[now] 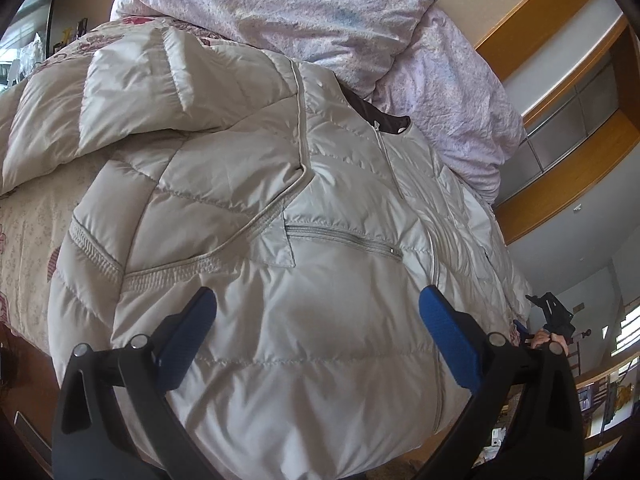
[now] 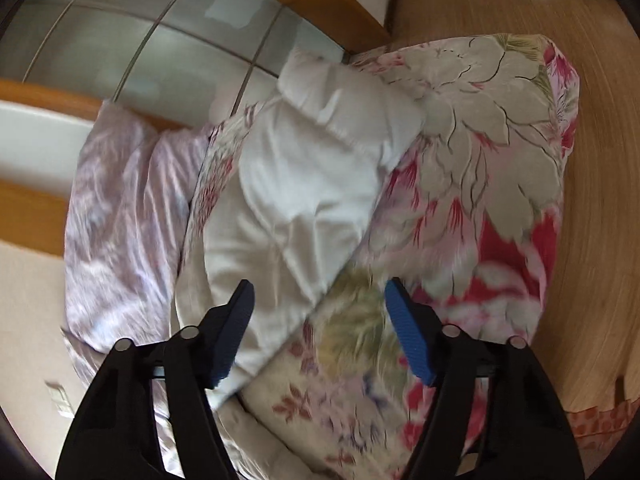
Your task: Fold large clothes
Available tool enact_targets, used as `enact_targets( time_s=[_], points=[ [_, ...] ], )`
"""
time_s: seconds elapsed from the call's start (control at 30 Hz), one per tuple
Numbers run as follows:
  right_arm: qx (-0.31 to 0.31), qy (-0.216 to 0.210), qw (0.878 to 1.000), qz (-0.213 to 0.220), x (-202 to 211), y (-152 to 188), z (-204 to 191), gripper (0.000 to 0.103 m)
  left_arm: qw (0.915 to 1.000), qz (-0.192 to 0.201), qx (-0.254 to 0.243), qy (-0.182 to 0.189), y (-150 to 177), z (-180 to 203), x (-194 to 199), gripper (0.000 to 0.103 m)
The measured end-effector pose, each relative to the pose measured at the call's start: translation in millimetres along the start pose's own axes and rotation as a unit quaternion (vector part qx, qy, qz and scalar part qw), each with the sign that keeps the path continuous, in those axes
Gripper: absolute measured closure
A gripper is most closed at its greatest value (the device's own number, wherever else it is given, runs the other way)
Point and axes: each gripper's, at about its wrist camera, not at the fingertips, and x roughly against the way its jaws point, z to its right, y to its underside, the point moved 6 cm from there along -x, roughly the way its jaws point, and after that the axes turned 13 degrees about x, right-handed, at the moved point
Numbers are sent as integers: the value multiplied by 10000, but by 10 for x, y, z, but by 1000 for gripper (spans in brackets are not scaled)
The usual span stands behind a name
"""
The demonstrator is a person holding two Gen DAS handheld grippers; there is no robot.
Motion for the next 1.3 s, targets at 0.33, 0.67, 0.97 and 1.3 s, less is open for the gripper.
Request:
enact_targets(
  time_s=[0.33,0.67,0.97,1.3],
  points=[
    [168,444,9982,374,-44,-404,76,84,9994,349,-57,54,-194,-63,-43,2],
    [3024,167,9418,1459,496,-202,-1774,94,9913,1273,311,112,-474,-388,259,2],
    [4727,-1479,8646,842,404,1141,-3536,94,9821,1669,870,55,-687,-817,544,2],
    [5755,-2159,7856,-714,-224,2920,-4136,94,9599,2425,1402,-78,-796,-1246,947,2]
  ],
)
